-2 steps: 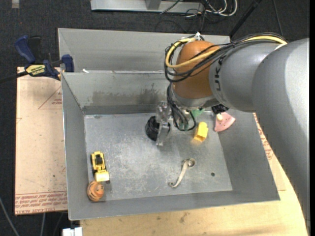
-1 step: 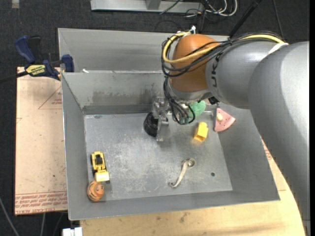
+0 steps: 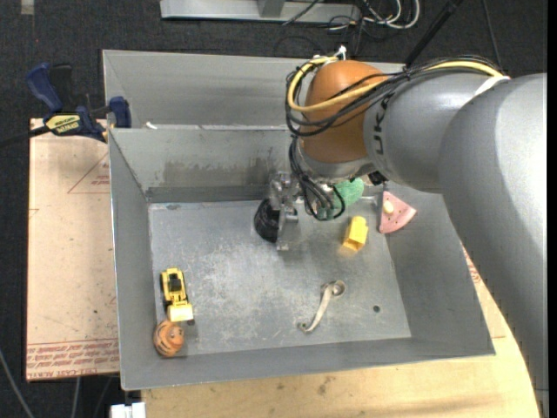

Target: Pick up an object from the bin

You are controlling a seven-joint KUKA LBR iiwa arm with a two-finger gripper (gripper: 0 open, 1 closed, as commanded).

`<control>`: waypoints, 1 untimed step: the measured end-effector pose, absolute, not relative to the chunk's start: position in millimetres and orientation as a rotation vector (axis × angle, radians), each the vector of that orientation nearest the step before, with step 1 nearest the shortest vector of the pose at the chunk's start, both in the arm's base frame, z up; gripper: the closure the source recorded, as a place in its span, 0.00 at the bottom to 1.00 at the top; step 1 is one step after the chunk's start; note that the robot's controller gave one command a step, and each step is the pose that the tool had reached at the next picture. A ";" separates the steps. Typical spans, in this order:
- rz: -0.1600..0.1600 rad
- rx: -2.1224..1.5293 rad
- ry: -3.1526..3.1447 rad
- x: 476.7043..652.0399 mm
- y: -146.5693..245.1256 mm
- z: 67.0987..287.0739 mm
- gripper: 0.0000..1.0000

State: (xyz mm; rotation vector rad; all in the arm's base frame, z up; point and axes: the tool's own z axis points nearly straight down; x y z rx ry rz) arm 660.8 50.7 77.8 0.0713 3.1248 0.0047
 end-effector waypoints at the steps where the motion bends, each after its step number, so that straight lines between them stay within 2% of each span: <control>1: 0.001 0.028 3.143 636.9 75.0 128.4 1.00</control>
Offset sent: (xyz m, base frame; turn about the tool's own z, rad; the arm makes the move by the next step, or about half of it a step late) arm -0.0074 -0.0139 -0.0078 -0.0741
